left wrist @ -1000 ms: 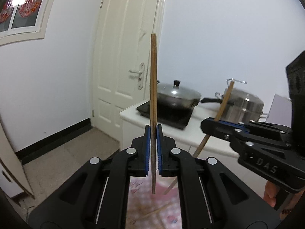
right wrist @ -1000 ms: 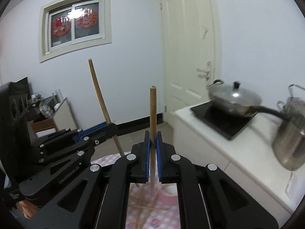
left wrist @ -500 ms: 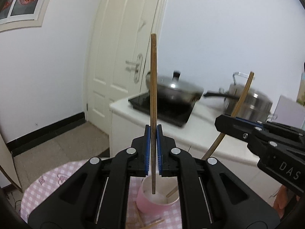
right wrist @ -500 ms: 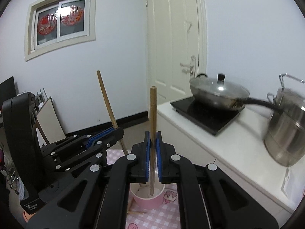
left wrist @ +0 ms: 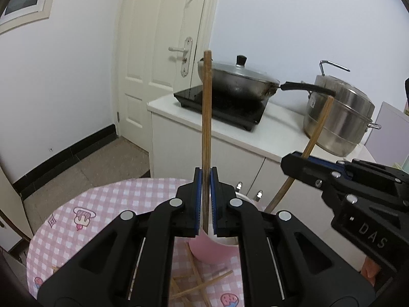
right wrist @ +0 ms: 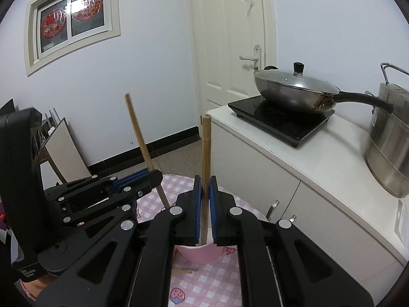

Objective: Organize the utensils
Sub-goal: 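Lift both held chopsticks upright and carry them above the pink cup, then open both tools to drop the chopsticks into the pink cup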

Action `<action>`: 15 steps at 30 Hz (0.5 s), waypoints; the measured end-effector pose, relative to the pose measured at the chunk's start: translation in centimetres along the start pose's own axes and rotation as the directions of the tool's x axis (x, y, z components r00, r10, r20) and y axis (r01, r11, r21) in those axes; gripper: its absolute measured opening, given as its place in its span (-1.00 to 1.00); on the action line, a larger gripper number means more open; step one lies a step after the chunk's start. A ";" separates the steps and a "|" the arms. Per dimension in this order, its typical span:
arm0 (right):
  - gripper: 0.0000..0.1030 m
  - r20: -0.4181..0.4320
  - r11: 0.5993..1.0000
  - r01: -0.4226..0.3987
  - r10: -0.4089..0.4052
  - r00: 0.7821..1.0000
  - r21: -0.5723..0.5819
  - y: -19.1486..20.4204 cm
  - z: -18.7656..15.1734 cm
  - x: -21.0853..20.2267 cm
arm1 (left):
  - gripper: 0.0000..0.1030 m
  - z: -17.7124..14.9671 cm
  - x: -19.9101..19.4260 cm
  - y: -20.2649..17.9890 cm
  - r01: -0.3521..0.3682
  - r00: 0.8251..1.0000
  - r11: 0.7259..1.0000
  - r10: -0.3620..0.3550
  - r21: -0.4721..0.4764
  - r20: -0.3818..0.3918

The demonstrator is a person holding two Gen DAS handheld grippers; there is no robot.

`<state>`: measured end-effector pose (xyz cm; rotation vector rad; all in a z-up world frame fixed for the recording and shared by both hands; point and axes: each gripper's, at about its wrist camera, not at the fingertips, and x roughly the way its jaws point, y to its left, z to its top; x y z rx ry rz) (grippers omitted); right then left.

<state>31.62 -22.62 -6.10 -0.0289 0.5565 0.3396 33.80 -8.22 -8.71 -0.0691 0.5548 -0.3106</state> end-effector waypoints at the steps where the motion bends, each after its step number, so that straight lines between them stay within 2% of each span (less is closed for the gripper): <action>1: -0.90 -0.003 1.000 0.001 -0.001 1.000 0.002 0.0 0.0 -0.1 | -0.86 -0.1 0.1 0.0 0.001 1.000 1.000 -0.001 0.001 -0.004; 8: -0.86 -0.009 1.000 0.015 -0.015 1.000 0.014 0.0 -0.2 -0.7 | -0.84 -0.5 -0.7 0.6 0.053 0.998 0.998 -0.055 -0.031 -0.044; 11: -0.59 -0.006 0.999 0.021 -0.021 1.000 0.025 -0.1 -0.3 -1.3 | -0.84 -0.6 -1.3 0.4 0.049 0.997 0.999 -0.050 -0.015 -0.060; 12: -0.42 -0.004 0.999 0.023 -0.023 1.000 0.028 -0.1 -0.4 -1.4 | -0.79 -0.7 -1.5 0.4 0.047 0.997 0.999 -0.047 -0.011 -0.064; 13: -0.32 0.001 0.999 0.025 -0.025 1.000 0.030 -0.1 -0.5 -1.8 | -0.71 -0.7 -1.8 0.3 0.047 0.997 0.999 -0.048 -0.009 -0.067; 14: -0.31 0.003 0.999 0.026 -0.027 1.000 0.031 0.0 -0.5 -2.0 | -0.44 -0.8 -2.1 0.4 0.045 0.997 0.999 -0.046 -0.010 -0.062; 15: -0.31 0.005 0.999 0.027 -0.027 1.000 0.031 0.1 -0.6 -2.3 | 0.03 -0.9 -2.7 0.4 0.033 0.998 0.999 -0.033 -0.013 -0.049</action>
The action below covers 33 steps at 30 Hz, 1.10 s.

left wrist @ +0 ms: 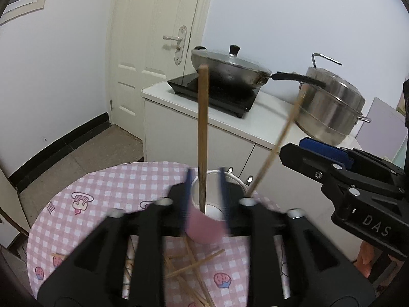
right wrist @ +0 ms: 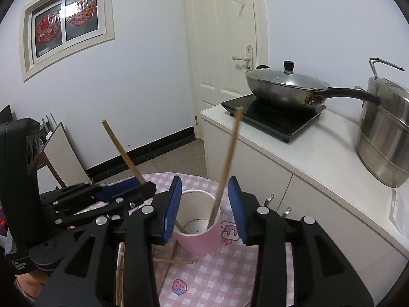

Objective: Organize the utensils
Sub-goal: 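Open both tools to drop the chopsticks into the pink cup, then grasp a chopstick from the pile with the left tool while the right tool returns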

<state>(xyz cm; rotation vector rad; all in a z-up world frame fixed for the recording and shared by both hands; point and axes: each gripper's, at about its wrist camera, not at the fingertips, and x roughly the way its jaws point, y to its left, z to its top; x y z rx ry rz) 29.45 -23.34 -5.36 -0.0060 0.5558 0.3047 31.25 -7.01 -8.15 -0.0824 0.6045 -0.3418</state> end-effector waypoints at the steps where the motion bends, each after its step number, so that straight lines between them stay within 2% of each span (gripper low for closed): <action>1: -0.30 0.003 1.000 0.001 -0.001 1.000 0.003 0.1 -0.1 -0.3 | 0.13 0.0 -0.5 0.0 -0.019 1.000 1.000 0.019 -0.006 0.018; 2: -0.29 0.005 1.000 0.001 -0.001 1.000 0.004 0.1 -0.1 -0.6 | 0.17 -0.1 -1.1 0.1 -0.031 0.999 0.999 0.031 -0.011 0.044; 5: -0.27 0.011 1.000 0.004 -0.004 1.000 0.003 0.3 -0.3 -1.6 | 0.17 -0.2 -2.4 0.2 -0.027 0.999 1.000 0.027 -0.012 0.043; 10: -0.21 0.035 1.000 -0.004 0.003 0.999 0.008 0.9 -0.8 -3.9 | 0.24 -0.5 -5.4 0.6 -0.088 0.994 0.996 0.088 0.005 0.061; 14: -0.19 0.041 1.000 -0.018 0.018 0.999 0.000 1.9 -1.6 -5.3 | 0.38 -1.1 -8.0 1.5 -0.139 0.988 0.990 0.138 0.013 0.066; 18: -0.18 0.032 0.999 -0.043 0.044 0.999 -0.018 3.3 -2.6 -6.0 | 0.39 -2.8 -10.2 3.8 -0.177 0.984 0.984 0.178 -0.026 0.027; 24: -0.17 -0.015 0.995 -0.086 0.086 0.996 -0.051 5.9 -4.7 -5.3 | 0.39 -5.8 -10.9 6.3 -0.225 0.974 0.973 0.222 -0.047 -0.052; 29: -0.17 -0.056 0.993 -0.109 0.106 0.993 -0.049 6.9 -6.3 -4.0 | 0.39 -7.7 -10.5 7.5 -0.222 0.972 0.974 0.217 -0.043 -0.091; 33: -0.17 -0.086 0.994 -0.102 0.098 0.991 -0.039 7.1 -7.8 -2.9 | 0.39 -8.8 -9.3 7.3 -0.190 0.975 0.982 0.188 -0.003 -0.120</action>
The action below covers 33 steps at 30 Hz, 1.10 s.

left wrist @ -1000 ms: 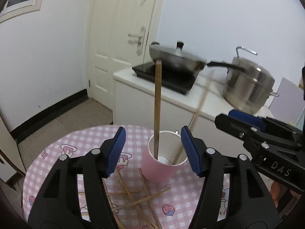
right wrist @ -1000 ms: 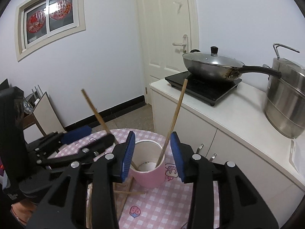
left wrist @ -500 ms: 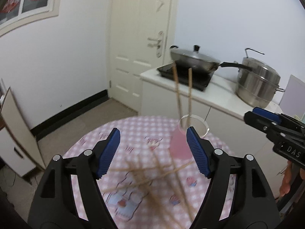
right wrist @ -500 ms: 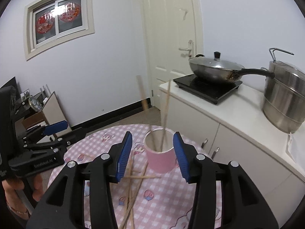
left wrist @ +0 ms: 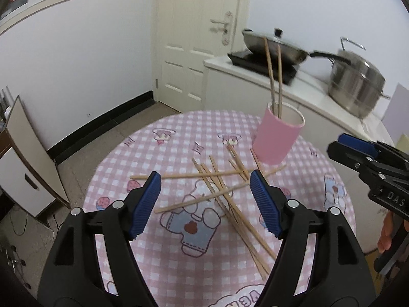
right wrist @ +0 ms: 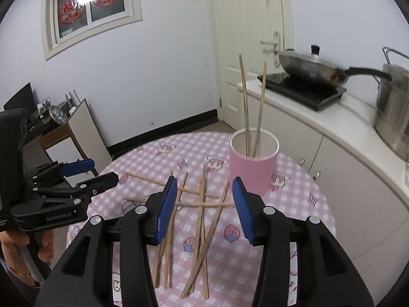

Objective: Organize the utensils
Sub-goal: 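Grasp a chopstick from the pile with the left tool while the right tool returns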

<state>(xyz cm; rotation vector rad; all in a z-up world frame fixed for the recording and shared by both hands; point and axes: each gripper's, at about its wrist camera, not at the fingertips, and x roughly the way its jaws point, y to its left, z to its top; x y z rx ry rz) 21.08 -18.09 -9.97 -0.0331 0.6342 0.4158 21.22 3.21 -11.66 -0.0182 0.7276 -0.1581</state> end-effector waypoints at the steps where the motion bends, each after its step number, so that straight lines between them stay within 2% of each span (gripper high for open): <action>1: -0.17 -0.009 1.000 0.001 -0.001 1.000 0.006 -0.1 -0.3 0.3 | 0.39 -0.3 0.3 -0.2 0.008 1.000 1.000 -0.008 0.013 -0.007; 10: -0.17 -0.078 0.999 0.034 -0.031 0.997 0.038 -1.5 -3.0 2.9 | 0.39 -2.2 5.4 -4.5 0.091 0.994 0.979 -0.078 0.183 -0.079; 14: -0.17 -0.113 0.998 0.027 -0.021 0.993 0.051 -2.4 -3.8 4.6 | 0.39 -3.0 8.0 -5.3 0.090 0.991 0.964 -0.062 0.251 -0.115; 18: -0.17 -0.134 0.997 0.023 -0.013 0.991 0.073 -3.2 -4.4 5.7 | 0.09 -2.9 10.4 -5.2 0.108 0.985 0.955 -0.066 0.275 -0.158; 24: -0.17 -0.157 0.996 0.015 -0.001 0.988 0.088 -4.0 -4.6 7.1 | -0.05 -2.3 12.6 -6.2 0.119 0.981 0.936 -0.059 0.330 -0.186; 27: -0.17 -0.161 0.996 0.010 0.006 0.987 0.093 -4.2 -4.6 7.5 | -0.30 -2.1 13.5 -6.7 0.135 0.977 0.927 -0.065 0.349 -0.205; 30: -0.17 -0.161 0.995 0.008 0.008 0.987 0.097 -4.5 -4.5 7.7 | -0.35 -2.1 14.3 -7.3 0.120 0.976 0.918 -0.038 0.379 -0.216; 33: -0.17 -0.159 0.995 0.009 0.008 0.987 0.104 -4.6 -4.4 7.7 | -0.57 -1.8 14.5 -7.3 0.129 0.974 0.920 -0.047 0.369 -0.223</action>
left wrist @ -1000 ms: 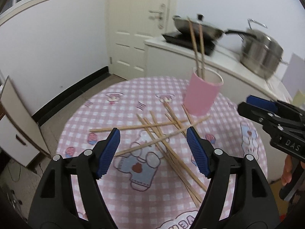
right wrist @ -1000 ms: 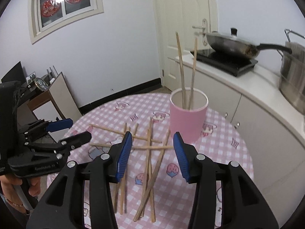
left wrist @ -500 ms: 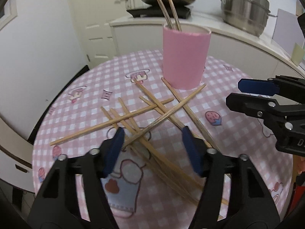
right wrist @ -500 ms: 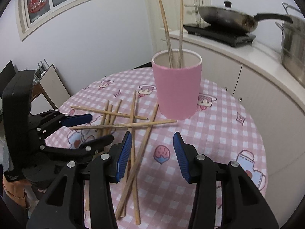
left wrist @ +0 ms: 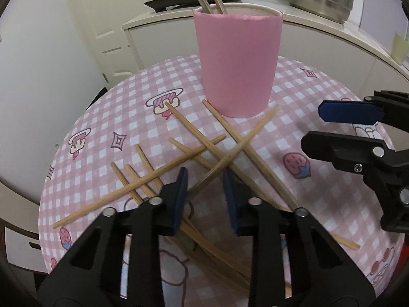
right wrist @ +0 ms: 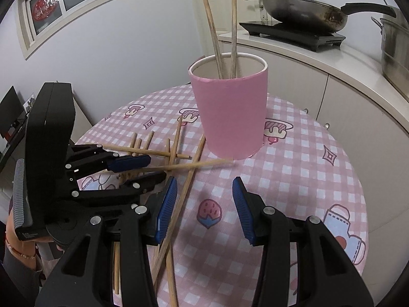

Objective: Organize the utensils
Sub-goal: 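Grasp a chopstick from the pile with the left tool while the right tool returns, then grasp a chopstick with the right tool while the left tool holds its chopstick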

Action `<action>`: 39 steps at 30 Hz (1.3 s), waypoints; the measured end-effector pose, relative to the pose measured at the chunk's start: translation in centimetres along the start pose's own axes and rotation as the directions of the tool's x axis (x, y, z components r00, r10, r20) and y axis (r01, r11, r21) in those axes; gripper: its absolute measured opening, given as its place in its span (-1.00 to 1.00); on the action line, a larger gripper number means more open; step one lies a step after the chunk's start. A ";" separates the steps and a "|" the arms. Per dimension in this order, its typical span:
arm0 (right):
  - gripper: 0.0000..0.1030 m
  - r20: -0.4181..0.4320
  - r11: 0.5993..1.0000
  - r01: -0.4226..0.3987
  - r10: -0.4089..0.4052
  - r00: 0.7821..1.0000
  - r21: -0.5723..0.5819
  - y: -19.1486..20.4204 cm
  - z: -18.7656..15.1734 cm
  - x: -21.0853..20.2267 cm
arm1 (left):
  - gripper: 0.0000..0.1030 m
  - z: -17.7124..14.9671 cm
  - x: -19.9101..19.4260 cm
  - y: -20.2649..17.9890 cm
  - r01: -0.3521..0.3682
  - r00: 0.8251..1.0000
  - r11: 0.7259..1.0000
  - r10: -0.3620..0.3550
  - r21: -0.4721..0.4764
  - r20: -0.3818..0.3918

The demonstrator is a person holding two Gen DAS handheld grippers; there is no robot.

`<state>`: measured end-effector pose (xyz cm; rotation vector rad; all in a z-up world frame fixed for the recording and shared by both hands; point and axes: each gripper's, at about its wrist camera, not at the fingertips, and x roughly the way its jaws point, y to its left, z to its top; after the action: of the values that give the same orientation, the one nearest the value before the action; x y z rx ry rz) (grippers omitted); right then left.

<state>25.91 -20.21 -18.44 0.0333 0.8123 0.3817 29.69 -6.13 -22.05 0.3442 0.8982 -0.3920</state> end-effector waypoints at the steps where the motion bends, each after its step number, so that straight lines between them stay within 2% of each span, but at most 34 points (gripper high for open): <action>1: -0.17 0.000 1.000 0.000 0.000 1.000 0.001 0.0 0.1 0.0 | -0.57 0.0 0.0 0.1 0.011 1.000 1.000 -0.012 -0.005 -0.003; 9: -0.17 0.001 1.000 -0.015 0.015 1.000 -0.017 1.0 0.2 -0.2 | -0.70 -0.9 -2.1 0.7 0.047 0.999 0.998 -0.047 -0.041 0.014; 12: -0.17 0.001 1.000 -0.021 0.021 1.000 -0.019 1.6 0.2 -0.3 | -0.88 -1.4 -3.1 1.3 0.060 0.998 0.996 -0.058 -0.061 0.020; 15: -0.17 0.000 0.999 -0.028 0.028 1.000 -0.025 2.2 0.1 -0.4 | -0.89 -2.6 -4.3 2.3 0.080 0.997 0.993 -0.079 -0.092 0.012; 22: -0.17 -0.019 0.998 -0.034 0.033 0.999 -0.049 3.6 0.2 0.3 | -0.89 -5.9 -5.7 4.6 0.046 0.998 0.980 -0.052 -0.195 -0.024; 27: -0.18 -0.059 0.997 -0.027 0.023 0.998 -0.076 4.1 0.8 2.0 | -0.88 -7.8 -6.4 7.5 -0.006 0.999 0.951 -0.007 -0.310 -0.041; 30: -0.40 -0.082 0.996 -0.019 0.012 0.997 -0.088 4.3 1.5 3.5 | -0.88 -8.3 -6.3 8.7 -0.020 0.999 0.935 0.002 -0.353 -0.050; 33: -0.58 -0.110 0.995 -0.017 0.006 0.994 -0.099 4.5 2.0 4.9 | -0.88 -8.4 -6.2 9.5 -0.003 0.999 0.923 -0.014 -0.386 -0.041; 39: -0.63 -0.177 0.996 -0.026 0.011 0.984 -0.080 4.1 2.6 7.5 | -0.88 -8.0 -6.1 9.7 0.025 0.999 0.918 -0.036 -0.396 -0.020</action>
<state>31.18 -13.51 -21.20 -0.0703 0.9708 0.4394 25.28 7.03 -20.57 -0.0390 0.9858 -0.2253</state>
